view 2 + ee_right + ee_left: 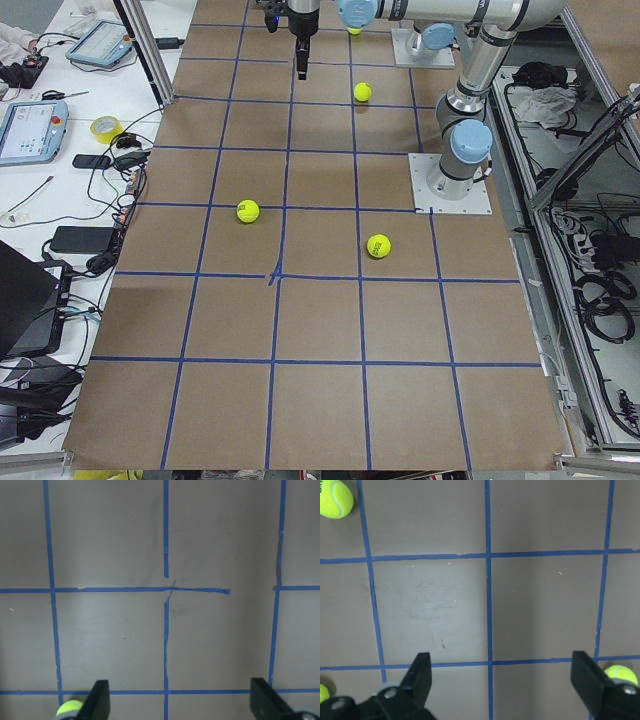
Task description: Lift up tennis ball bucket
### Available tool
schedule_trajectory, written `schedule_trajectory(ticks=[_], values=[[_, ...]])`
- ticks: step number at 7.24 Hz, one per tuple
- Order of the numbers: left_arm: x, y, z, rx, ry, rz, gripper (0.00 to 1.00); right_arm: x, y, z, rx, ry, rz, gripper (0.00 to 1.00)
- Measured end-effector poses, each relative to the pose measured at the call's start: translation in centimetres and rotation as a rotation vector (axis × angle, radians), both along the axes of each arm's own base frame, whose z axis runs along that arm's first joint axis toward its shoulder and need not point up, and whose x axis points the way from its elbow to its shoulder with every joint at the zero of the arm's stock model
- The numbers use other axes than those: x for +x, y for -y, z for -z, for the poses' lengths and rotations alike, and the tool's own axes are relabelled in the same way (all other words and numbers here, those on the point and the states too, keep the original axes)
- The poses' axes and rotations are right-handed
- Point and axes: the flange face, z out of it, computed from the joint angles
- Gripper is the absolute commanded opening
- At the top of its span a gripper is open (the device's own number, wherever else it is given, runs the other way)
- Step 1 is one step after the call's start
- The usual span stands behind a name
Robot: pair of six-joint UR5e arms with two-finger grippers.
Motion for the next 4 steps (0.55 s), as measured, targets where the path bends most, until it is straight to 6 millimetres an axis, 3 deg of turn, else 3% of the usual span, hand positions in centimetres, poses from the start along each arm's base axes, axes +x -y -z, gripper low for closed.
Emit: schedule_trajectory(ticks=[4], values=[[-0.02, 0.0, 0.02, 0.0, -0.001, 0.0, 1.0, -0.83, 0.34, -0.04, -0.01, -0.014, 0.016, 1.0]])
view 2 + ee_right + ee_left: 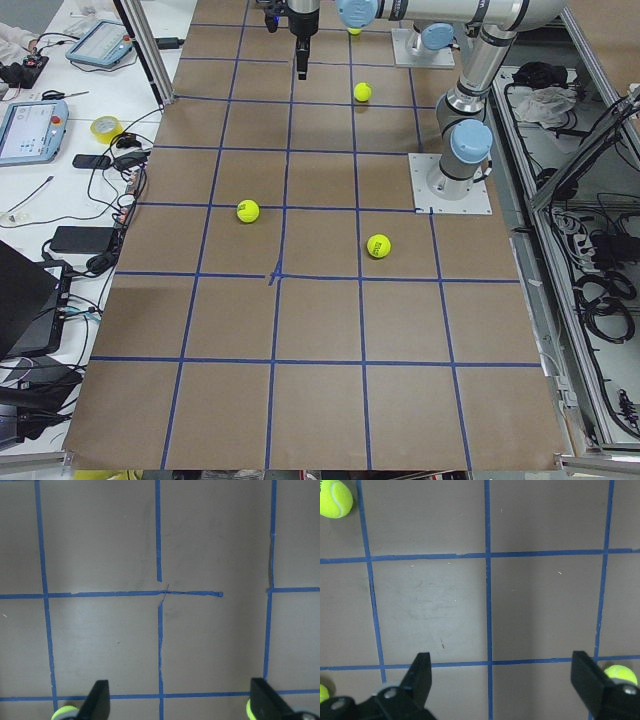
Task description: Lift up tennis ball bucket
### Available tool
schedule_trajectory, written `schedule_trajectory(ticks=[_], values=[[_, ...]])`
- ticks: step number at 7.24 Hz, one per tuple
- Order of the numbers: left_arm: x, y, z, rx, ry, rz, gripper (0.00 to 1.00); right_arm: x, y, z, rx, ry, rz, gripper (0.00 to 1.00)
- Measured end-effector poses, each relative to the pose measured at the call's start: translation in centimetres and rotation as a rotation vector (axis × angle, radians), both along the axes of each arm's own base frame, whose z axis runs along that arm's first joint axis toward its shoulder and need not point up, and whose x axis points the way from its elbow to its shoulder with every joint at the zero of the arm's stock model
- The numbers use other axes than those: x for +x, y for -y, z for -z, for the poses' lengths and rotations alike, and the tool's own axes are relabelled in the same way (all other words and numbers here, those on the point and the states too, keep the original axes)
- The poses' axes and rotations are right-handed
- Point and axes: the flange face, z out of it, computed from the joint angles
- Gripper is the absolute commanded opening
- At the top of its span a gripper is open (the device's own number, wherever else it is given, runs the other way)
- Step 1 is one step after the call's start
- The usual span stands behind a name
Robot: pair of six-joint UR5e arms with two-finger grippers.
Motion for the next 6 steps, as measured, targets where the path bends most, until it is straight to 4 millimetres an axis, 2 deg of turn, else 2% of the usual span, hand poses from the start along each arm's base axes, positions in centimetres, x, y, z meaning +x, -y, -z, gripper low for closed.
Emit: schedule_trajectory(ticks=[2, 3, 4, 6], values=[[0.0, 0.0, 0.0, 0.001, 0.001, 0.0, 1.0, -0.4, 0.3, 0.1, -0.001, -0.003, 0.007, 1.0], [0.0, 0.0, 0.0, 0.001, 0.001, 0.0, 1.0, -2.0, 1.0, 0.3, -0.006, -0.002, 0.034, 1.0], [0.0, 0.0, 0.0, 0.001, 0.001, 0.0, 1.0, -5.4, 2.4, 0.9, -0.01, 0.0, 0.094, 1.0], [0.0, 0.0, 0.0, 0.002, 0.001, 0.0, 1.0, -14.8, 6.3, 4.0, -0.026, -0.013, 0.233, 1.0]])
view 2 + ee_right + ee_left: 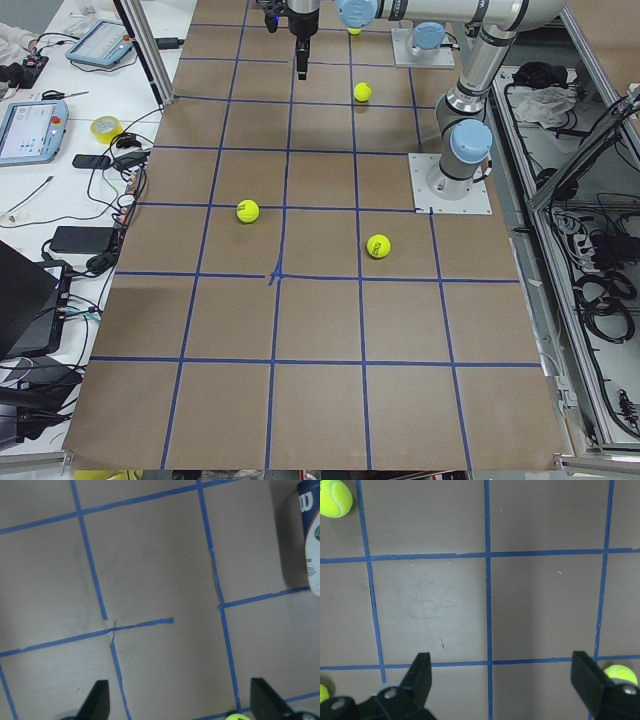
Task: Lift up tennis ball bucket
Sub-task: 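Move the right gripper to the lying Wilson can and grasp it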
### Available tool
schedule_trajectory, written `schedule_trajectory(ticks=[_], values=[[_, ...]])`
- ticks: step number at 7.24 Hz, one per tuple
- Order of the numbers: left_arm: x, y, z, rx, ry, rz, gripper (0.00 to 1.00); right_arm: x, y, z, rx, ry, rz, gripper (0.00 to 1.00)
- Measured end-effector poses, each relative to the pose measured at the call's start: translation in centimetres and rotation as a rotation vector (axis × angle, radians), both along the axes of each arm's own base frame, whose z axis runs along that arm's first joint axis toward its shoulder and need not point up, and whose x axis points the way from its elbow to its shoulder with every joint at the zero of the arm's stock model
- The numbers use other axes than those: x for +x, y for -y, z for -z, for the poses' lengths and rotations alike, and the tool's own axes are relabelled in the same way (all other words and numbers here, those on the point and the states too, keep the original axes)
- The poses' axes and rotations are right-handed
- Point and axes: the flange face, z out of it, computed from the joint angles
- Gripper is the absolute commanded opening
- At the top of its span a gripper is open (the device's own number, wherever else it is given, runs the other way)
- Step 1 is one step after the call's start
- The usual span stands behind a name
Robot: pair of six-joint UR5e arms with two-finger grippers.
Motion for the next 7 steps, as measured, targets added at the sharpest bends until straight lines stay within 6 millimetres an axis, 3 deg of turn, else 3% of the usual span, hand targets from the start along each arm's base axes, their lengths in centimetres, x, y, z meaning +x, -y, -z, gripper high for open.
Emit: schedule_trajectory(ticks=[3, 5, 7], values=[[0.0, 0.0, 0.1, 0.004, 0.0, -0.002, 1.0, -12.4, 5.5, 9.5, 0.006, -0.077, -0.03, 1.0], [0.0, 0.0, 0.1, 0.005, 0.0, -0.001, 1.0, -20.2, 7.0, 16.7, 0.015, -0.083, -0.132, 1.0], [0.0, -0.1, 0.1, 0.007, 0.0, 0.0, 1.0, -25.0, 7.3, 23.0, 0.036, -0.076, -0.188, 1.0]])
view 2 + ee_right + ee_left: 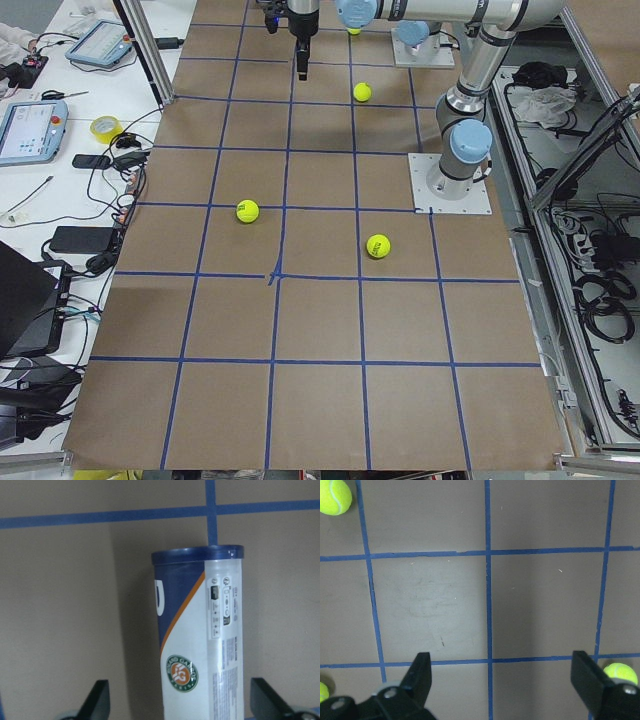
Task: Lift up tennis ball bucket
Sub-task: 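Move the right gripper to the lying Wilson can and grasp it, then lift the can with the right gripper and carry it toward the table center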
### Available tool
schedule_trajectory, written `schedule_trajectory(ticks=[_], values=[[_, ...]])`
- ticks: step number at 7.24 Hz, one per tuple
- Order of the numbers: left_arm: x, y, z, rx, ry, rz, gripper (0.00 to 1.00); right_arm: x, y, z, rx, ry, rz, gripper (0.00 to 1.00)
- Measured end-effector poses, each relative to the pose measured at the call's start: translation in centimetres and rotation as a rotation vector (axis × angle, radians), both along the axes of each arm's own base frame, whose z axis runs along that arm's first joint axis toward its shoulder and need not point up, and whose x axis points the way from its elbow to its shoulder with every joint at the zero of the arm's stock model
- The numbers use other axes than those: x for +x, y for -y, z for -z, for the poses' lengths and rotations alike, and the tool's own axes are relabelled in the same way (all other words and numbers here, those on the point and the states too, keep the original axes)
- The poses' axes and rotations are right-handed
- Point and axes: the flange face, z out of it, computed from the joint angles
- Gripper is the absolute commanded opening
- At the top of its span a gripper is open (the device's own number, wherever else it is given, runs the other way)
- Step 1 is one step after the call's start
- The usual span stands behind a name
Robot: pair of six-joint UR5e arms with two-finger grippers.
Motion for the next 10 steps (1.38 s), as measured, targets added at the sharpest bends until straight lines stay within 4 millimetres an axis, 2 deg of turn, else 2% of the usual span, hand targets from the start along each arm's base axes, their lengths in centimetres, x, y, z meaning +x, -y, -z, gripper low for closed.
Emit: schedule_trajectory(ticks=[2, 3, 4, 6, 7, 8, 9, 10], values=[[0.0, 0.0, 0.0, -0.001, 0.0, 0.001, 1.0, -1.1, -0.1, 3.9, 0.038, 0.021, -0.024, 0.99], [0.0, 0.0, 0.0, -0.002, 0.001, 0.001, 1.0, -1.3, -0.1, 5.3, 0.056, 0.027, -0.031, 0.91], [0.0, 0.0, 0.0, -0.003, 0.0, 0.0, 1.0, -1.5, -0.1, 6.4, 0.07, 0.026, -0.041, 0.8], [0.0, 0.0, 0.0, -0.004, 0.0, 0.0, 1.0, -1.8, -0.2, 7.1, 0.1, 0.007, -0.069, 0.79], [0.0, 0.0, 0.0, -0.004, 0.001, 0.0, 1.0, -1.8, -0.2, 6.8, 0.104, 0.002, -0.076, 0.79], [0.0, 0.0, 0.0, -0.003, 0.0, 0.0, 1.0, -1.3, -0.1, 5.5, 0.095, -0.003, -0.087, 0.79], [0.0, 0.0, 0.0, -0.004, 0.0, 0.0, 1.0, 0.7, 0.4, 3.2, 0.077, -0.01, -0.122, 0.78], [0.0, 0.0, 0.0, -0.004, 0.0, 0.0, 1.0, 4.6, 1.4, 0.7, 0.062, -0.011, -0.205, 0.79]])
